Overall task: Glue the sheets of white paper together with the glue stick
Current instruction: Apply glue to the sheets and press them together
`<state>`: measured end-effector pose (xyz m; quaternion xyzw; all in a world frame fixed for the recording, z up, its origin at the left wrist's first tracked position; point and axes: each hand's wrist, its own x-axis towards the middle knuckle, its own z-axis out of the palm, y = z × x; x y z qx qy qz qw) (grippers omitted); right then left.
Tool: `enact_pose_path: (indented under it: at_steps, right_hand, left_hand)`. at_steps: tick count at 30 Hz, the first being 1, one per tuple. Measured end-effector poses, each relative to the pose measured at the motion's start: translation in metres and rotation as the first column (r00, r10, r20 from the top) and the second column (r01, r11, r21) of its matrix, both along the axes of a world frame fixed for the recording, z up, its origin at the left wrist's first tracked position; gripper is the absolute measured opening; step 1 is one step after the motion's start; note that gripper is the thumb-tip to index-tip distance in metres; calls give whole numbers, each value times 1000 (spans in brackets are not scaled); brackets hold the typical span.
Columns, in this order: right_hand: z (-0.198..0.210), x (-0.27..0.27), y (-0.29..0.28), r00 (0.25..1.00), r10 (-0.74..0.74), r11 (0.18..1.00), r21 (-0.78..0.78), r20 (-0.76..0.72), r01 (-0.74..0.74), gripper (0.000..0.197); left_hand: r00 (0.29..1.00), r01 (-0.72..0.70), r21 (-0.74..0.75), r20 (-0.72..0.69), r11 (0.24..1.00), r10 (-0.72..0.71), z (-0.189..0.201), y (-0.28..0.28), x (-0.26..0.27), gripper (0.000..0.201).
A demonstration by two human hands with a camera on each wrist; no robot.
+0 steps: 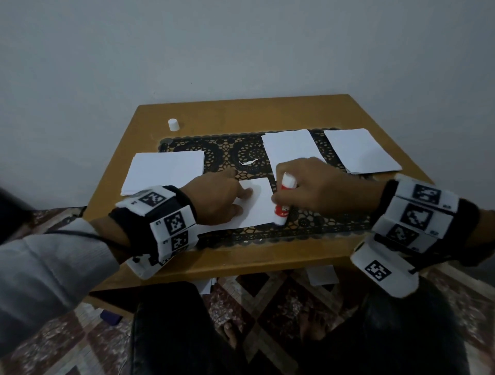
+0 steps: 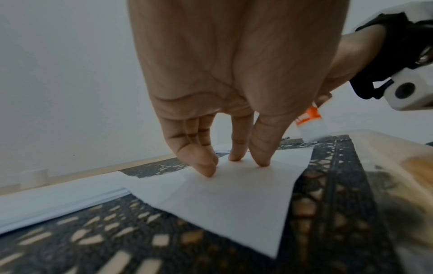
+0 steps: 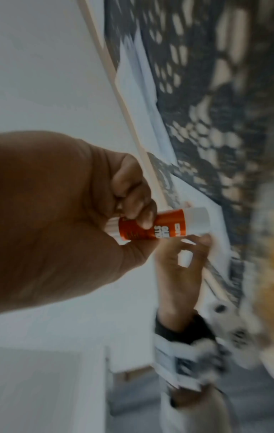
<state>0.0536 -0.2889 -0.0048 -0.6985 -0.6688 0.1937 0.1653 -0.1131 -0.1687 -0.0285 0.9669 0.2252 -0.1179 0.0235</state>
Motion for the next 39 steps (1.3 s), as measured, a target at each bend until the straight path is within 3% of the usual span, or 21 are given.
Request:
enact_pose_path:
  at_steps: [5,7,13,21,28,31,39]
  right_hand:
    - [33,51,5,925,-145,982,63,-352,178,21]
    - [39,77,15,886,-198,963,83,-420,255,24]
    - [28,134,70,902,-399,881,204,-167,427,8]
    - [-14,186,135,796,-603,790,186,64,584,37]
    - [-18,197,151,788,-601,797,167,134,580,37]
    - [-16,196,150,800,-583,812,122,138,571,29]
    - [8,187,111,769,-604,797,128,210,590,38]
  left_hand:
    - [998,31,-9,-57,999,-31,0,0,-4,68]
    - [997,38,-37,-71,999,-40,1,3,-4,75]
    - [996,39,-65,-77,997,-44,1,6,-3,80]
    - [994,62,-68,-83,996,-68,0,8,-5,74]
    - [996,67,-70,-47,995,-70,-4,7,-7,68]
    - [996,75,-48,-44,996,-77,-2,5,-9,66]
    - [998,64,-49,7,997,-64,2,-3,-18,53]
